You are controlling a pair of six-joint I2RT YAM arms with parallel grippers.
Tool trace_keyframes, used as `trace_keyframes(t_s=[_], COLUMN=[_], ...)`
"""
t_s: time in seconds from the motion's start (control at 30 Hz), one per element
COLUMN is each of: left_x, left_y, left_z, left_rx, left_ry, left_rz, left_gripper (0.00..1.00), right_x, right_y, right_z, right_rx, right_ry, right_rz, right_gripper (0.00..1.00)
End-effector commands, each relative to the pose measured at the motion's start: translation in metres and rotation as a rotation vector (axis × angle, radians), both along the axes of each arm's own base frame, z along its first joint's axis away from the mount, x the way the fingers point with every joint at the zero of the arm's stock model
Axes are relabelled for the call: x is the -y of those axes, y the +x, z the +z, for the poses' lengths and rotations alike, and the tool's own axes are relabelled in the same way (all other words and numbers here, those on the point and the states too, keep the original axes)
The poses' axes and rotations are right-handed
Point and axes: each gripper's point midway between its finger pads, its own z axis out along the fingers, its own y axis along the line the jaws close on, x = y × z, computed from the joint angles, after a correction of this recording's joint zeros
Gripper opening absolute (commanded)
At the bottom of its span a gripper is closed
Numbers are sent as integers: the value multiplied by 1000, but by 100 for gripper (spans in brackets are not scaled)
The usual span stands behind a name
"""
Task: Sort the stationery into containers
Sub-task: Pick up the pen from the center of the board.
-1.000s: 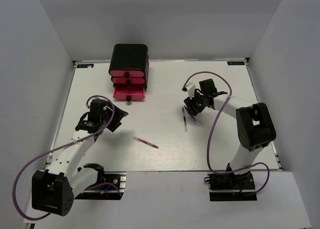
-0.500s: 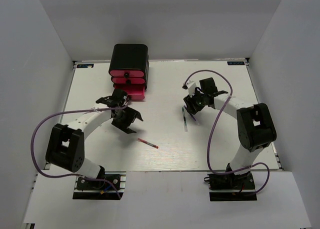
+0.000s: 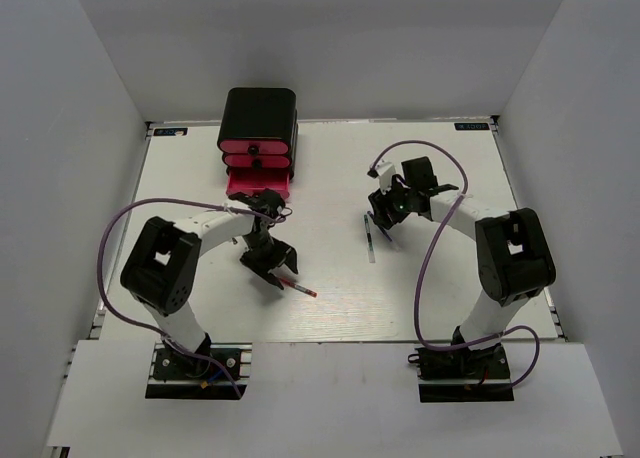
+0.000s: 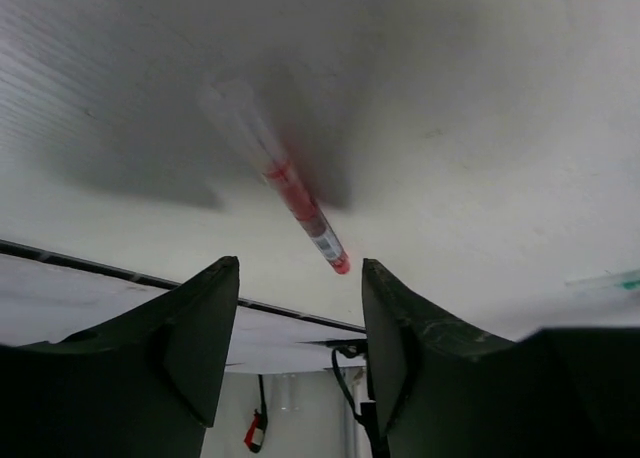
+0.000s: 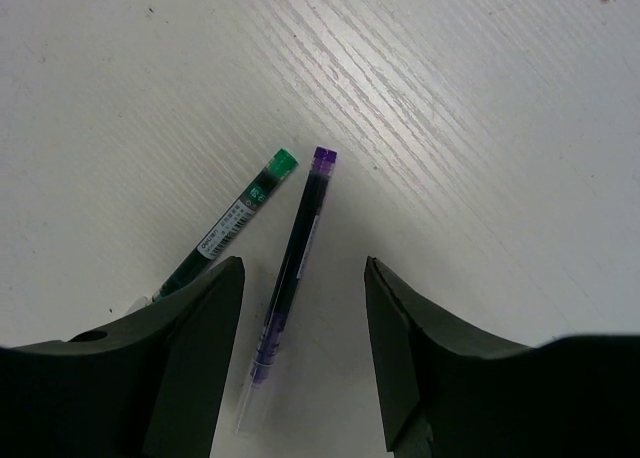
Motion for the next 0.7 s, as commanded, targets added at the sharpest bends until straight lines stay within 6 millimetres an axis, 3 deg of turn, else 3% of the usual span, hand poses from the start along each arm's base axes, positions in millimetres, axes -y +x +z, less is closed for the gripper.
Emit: trace_keyframes(t_s=[0.0, 0.2, 0.3, 0.33, 0.43, 0.5, 0.6, 0.67], left_x=[-1, -7, -15, -18, -22, -22, -16, -14], left_y=[-10, -4, -3, -6, -2, 8, 40, 70], left_z=[-11, -37, -49, -54, -61, -57, -34, -4], left_rx=[-34, -18, 3, 5, 39, 94, 273, 454], left_ry=[31, 119, 152, 165, 181, 183, 155, 111], left_rz=[-28, -49, -51, -52, -51, -47, -25, -24], left_gripper=[61, 54, 39, 28, 15, 0, 0, 0], right_x=[-4, 1, 3, 3, 4, 5, 3, 3], right_y=[6, 7, 8, 7, 6, 6, 5, 5], right_z=[21, 24, 24, 25, 24, 24, 23, 24], right_rx=[58, 62, 60, 60, 56, 56, 52, 54], right_ry=[54, 62, 67, 67, 70, 70, 75, 78], right_rz=[-5, -12, -17, -17, -16, -14, -9, -2], right_gripper=[58, 58, 58, 58, 58, 58, 58, 58])
